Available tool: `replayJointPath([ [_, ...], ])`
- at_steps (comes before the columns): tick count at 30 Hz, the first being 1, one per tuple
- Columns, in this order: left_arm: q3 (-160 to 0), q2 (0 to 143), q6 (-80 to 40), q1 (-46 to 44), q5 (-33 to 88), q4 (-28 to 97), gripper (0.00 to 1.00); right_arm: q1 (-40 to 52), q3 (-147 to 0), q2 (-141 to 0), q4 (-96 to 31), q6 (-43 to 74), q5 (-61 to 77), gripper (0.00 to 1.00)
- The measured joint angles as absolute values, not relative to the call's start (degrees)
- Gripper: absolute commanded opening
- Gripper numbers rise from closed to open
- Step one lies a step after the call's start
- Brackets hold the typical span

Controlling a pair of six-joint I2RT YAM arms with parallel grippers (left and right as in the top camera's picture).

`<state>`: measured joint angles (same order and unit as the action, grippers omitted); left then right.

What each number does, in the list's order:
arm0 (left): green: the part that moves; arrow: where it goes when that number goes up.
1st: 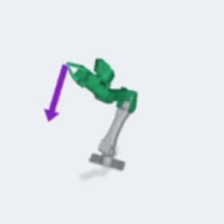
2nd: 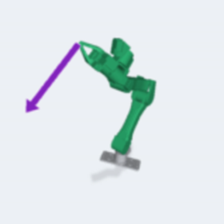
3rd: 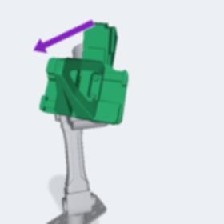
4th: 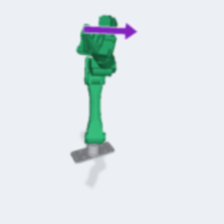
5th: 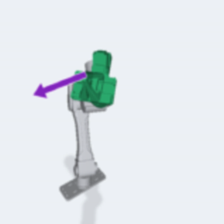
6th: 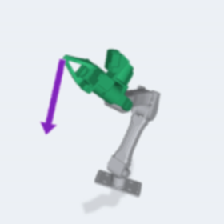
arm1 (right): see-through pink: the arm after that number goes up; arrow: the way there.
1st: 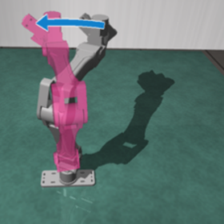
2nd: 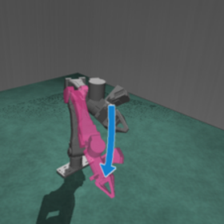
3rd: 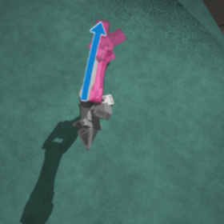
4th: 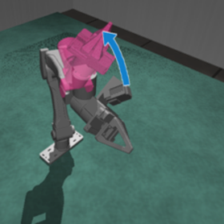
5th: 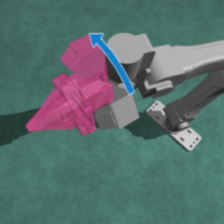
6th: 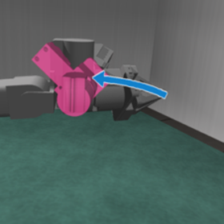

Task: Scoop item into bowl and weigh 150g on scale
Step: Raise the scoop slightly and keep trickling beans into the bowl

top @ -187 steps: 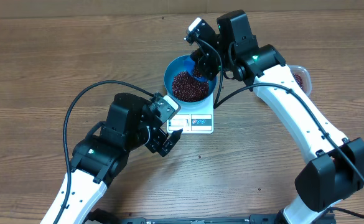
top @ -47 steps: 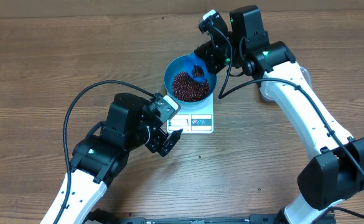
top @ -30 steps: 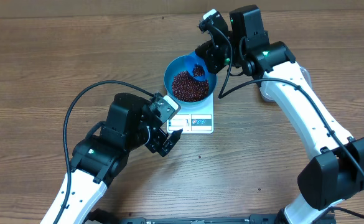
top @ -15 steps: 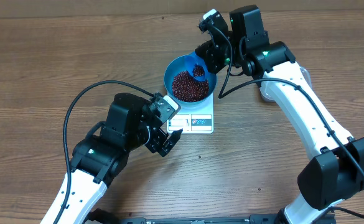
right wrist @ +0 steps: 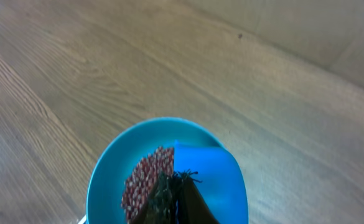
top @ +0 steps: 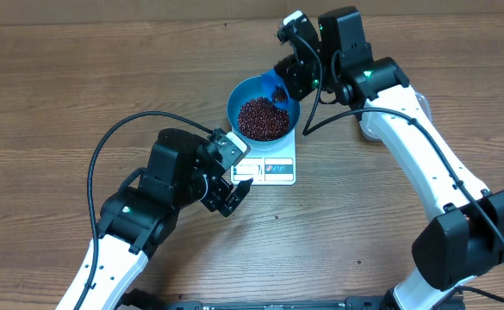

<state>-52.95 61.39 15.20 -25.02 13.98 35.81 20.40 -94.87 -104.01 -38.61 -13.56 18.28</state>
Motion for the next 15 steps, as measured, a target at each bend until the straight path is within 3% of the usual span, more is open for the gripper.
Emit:
replayJointPath([
  [15,-52.9,61.4,15.2,-25.0,14.0,35.8,1.00,20.4,-94.9,-104.0,-37.6,-13.5,17.6,0.04],
])
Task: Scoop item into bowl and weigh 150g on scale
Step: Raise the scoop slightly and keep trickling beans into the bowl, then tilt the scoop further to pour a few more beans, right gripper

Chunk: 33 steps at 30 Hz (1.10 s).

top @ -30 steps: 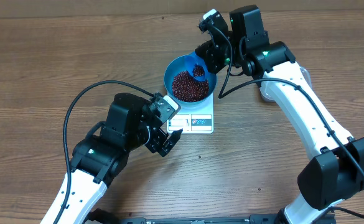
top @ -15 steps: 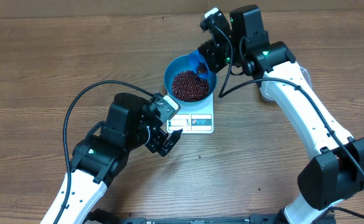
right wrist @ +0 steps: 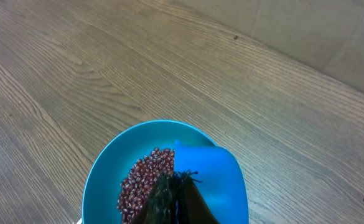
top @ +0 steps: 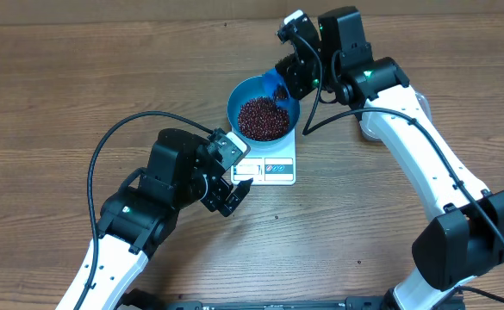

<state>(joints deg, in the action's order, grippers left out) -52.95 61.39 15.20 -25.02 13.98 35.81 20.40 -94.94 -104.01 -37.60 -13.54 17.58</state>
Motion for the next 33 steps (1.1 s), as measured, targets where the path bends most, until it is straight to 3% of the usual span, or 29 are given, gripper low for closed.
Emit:
replayJointPath([
  [33,-52.9,61.4,15.2,-25.0,14.0,35.8,1.00,20.4,-94.9,-104.0,-39.0,-13.5,17.6,0.04],
])
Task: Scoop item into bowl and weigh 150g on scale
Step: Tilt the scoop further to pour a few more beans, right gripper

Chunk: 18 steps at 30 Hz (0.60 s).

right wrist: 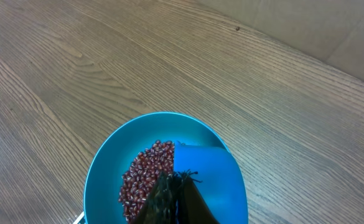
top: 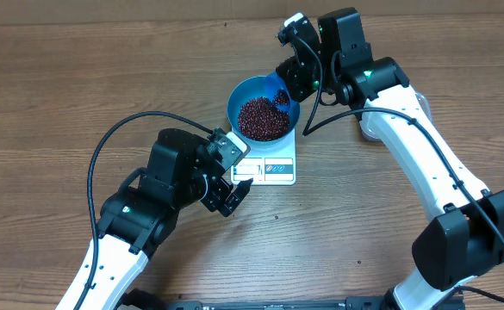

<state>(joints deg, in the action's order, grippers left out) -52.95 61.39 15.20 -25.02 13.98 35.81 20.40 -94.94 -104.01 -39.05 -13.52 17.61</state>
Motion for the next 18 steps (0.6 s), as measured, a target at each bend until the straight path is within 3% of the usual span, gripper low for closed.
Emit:
replayJointPath([
  [18,-52.9,61.4,15.2,-25.0,14.0,35.8,0.99,20.4,-94.9,-104.0,-41.0,-13.5,17.6,0.04],
])
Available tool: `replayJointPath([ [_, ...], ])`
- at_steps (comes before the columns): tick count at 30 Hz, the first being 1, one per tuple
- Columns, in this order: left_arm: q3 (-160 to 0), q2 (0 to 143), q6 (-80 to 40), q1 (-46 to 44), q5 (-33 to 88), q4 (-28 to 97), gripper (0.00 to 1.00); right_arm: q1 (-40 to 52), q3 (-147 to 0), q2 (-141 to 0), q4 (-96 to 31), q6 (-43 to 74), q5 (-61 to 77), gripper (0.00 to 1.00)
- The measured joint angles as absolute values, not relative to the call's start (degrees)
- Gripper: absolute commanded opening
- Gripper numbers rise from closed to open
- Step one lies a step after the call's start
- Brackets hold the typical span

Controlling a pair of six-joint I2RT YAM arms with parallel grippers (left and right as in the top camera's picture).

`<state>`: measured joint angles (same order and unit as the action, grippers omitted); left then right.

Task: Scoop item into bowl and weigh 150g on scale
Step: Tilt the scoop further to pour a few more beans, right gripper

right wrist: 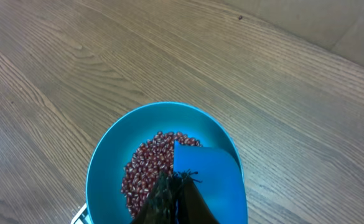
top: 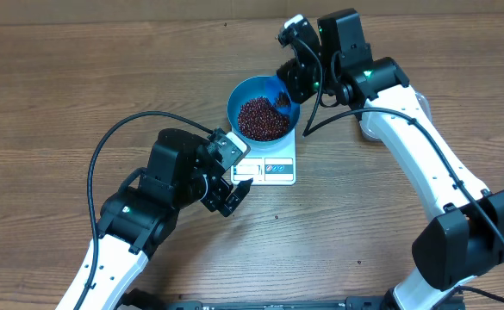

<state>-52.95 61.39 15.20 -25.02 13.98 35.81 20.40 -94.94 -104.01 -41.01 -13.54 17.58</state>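
Note:
A blue bowl [top: 239,96] holding red beans [top: 260,119] stands on the white scale [top: 270,168]. In the right wrist view the bowl's rim [right wrist: 99,163] curves around the beans [right wrist: 145,169]. My right gripper [top: 288,84] is shut on the handle of a blue scoop [right wrist: 205,177]. The scoop's mouth lies over the bowl's right side, above the beans. The dark fingers [right wrist: 169,198] hide the handle. My left gripper [top: 233,195] rests low beside the scale's front left corner, open and holding nothing.
The scale's display end [top: 264,170] faces the left gripper. Bare wooden table [top: 62,86] surrounds the scale. A cardboard wall [right wrist: 331,25] runs along the far edge of the table.
In the right wrist view the bowl sits a little higher and more beans show past the scoop's front edge. My right gripper has shifted slightly with the scoop. The left arm has not moved.
At every earlier moment my right gripper held the blue scoop over the right side of the bean-filled bowl on the scale, with only small shifts in its angle and position. It holds the scoop there now. The left arm stayed beside the scale throughout.

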Motion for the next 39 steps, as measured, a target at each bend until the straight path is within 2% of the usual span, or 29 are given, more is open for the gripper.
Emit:
replayJointPath([
  [39,-52.9,61.4,15.2,-25.0,14.0,35.8,1.00,20.4,-94.9,-104.0,-40.8,-13.5,17.5,0.04],
])
